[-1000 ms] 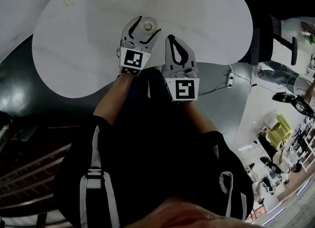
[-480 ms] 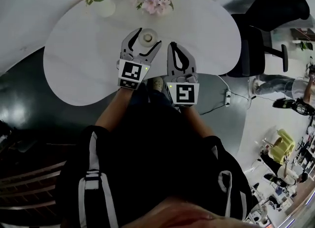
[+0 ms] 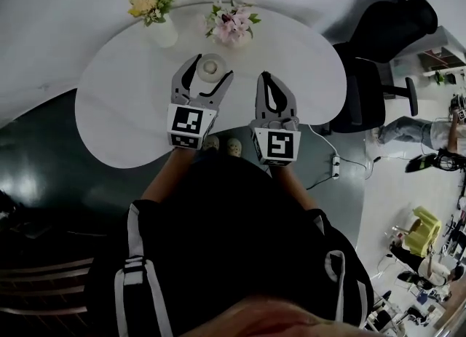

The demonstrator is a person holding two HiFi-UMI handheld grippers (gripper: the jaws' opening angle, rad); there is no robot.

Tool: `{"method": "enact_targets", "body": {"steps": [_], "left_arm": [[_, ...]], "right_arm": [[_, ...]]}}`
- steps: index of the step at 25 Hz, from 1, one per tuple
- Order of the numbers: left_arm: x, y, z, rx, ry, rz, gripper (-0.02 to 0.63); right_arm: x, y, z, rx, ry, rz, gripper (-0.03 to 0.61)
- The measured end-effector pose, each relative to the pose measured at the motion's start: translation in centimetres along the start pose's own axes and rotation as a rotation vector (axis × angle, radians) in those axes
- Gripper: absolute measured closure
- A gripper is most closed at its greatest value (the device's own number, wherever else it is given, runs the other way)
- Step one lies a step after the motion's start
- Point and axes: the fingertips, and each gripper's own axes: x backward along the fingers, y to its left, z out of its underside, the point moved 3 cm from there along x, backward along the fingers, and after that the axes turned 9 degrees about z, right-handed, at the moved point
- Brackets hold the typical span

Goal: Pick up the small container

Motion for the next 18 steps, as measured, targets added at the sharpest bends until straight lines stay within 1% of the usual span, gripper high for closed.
{"method": "enact_targets", "body": {"steps": [9, 13, 18], "left_arm": [[3.1, 0.6, -3.7, 0.002, -0.064, -0.090, 0.281], [4.0, 0.7, -3.8, -0.012, -0.066, -0.114, 0.280], [4.2, 0.3, -3.8, -0.011, -0.060, -0.116, 0.281]], "right_arm": [[0.9, -0.5, -3.2, 0.012, -0.046, 0.000, 0.557], [1.1, -0.3, -3.2, 0.023, -0.050, -0.010, 0.557], [1.3, -0.2, -3.4, 0.011, -0.048, -0.026, 0.557]]}}
